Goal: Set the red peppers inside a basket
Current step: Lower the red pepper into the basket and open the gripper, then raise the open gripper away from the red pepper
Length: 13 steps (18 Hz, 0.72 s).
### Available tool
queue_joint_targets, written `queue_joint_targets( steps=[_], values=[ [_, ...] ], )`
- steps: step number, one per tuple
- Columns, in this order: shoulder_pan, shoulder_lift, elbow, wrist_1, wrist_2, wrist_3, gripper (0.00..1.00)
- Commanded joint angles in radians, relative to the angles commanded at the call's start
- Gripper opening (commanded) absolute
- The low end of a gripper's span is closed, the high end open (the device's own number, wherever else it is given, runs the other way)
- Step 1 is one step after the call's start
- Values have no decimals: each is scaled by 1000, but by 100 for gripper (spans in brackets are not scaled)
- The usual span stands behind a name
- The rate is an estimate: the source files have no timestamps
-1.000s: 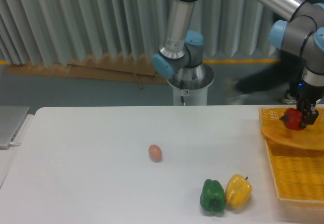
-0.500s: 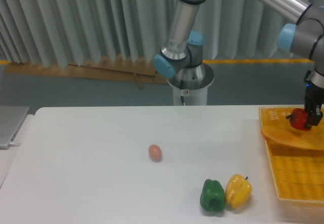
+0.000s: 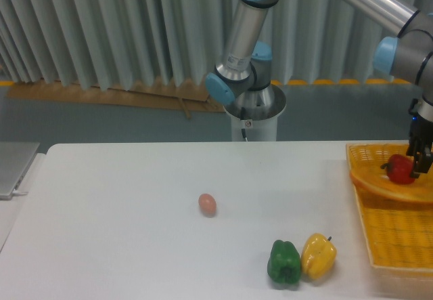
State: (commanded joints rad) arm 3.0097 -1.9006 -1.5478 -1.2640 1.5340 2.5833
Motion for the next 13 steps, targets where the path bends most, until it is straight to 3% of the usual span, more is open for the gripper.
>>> queue_joint_targets(
  steps=[5,13],
  values=[
    [-37,8,3,0,-2,-102,100],
    [-187,23,28,6,-2,-304,100]
  ],
)
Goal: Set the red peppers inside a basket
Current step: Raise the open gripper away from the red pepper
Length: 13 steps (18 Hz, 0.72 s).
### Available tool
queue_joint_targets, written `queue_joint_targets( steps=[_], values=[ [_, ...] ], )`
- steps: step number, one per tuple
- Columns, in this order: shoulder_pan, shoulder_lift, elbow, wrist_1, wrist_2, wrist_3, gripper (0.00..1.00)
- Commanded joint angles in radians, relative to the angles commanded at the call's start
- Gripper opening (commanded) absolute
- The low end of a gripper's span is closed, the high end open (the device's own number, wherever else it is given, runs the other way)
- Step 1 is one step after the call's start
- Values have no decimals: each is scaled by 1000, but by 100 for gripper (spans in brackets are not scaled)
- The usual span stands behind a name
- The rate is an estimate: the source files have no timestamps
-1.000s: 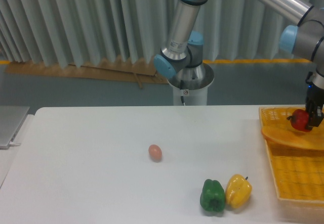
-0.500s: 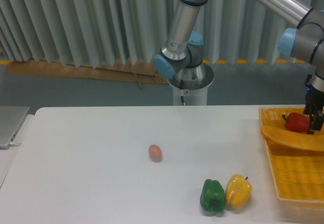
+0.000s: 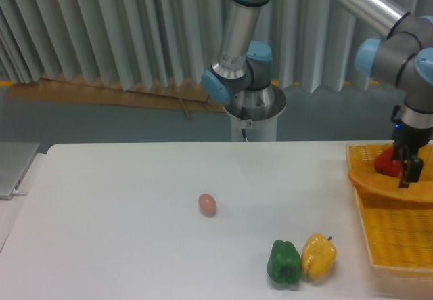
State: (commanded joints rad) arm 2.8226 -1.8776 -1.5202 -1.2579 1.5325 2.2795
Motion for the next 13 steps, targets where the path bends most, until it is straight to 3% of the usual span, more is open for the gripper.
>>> queue_joint_targets(
  steps=[13],
  values=[
    [-141,57,-11,-14,-28,-156,100]
  ],
)
